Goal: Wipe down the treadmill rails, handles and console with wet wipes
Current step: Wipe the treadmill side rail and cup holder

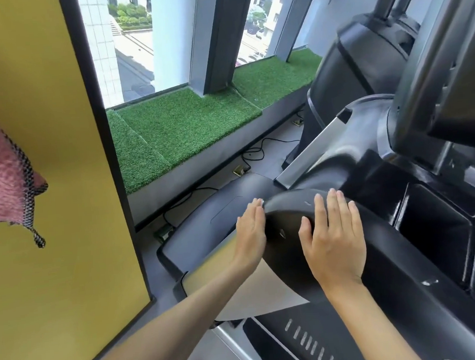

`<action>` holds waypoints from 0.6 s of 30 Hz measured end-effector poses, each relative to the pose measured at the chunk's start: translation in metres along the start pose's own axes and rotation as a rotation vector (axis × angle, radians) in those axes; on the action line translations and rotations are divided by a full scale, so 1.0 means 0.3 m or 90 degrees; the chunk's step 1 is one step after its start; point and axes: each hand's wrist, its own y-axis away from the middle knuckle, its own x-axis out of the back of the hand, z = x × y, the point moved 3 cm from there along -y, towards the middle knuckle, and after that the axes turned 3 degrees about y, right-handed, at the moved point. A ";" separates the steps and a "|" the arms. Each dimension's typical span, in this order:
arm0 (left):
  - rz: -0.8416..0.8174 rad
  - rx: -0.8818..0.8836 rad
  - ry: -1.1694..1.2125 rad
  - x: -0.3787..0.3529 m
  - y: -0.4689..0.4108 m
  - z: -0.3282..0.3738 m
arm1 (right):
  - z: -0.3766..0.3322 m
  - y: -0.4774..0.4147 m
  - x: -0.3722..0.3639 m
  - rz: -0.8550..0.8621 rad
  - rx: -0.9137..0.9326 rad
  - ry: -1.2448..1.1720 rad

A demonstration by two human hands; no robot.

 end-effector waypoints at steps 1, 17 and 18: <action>-0.038 -0.069 -0.020 -0.003 0.037 0.032 | 0.002 -0.002 -0.001 0.001 -0.001 0.000; -0.040 -0.029 -0.016 -0.038 -0.084 0.076 | 0.002 0.001 -0.008 0.030 -0.015 -0.024; -0.035 -0.009 -0.050 -0.028 -0.093 0.075 | 0.002 0.003 -0.009 0.033 -0.016 -0.023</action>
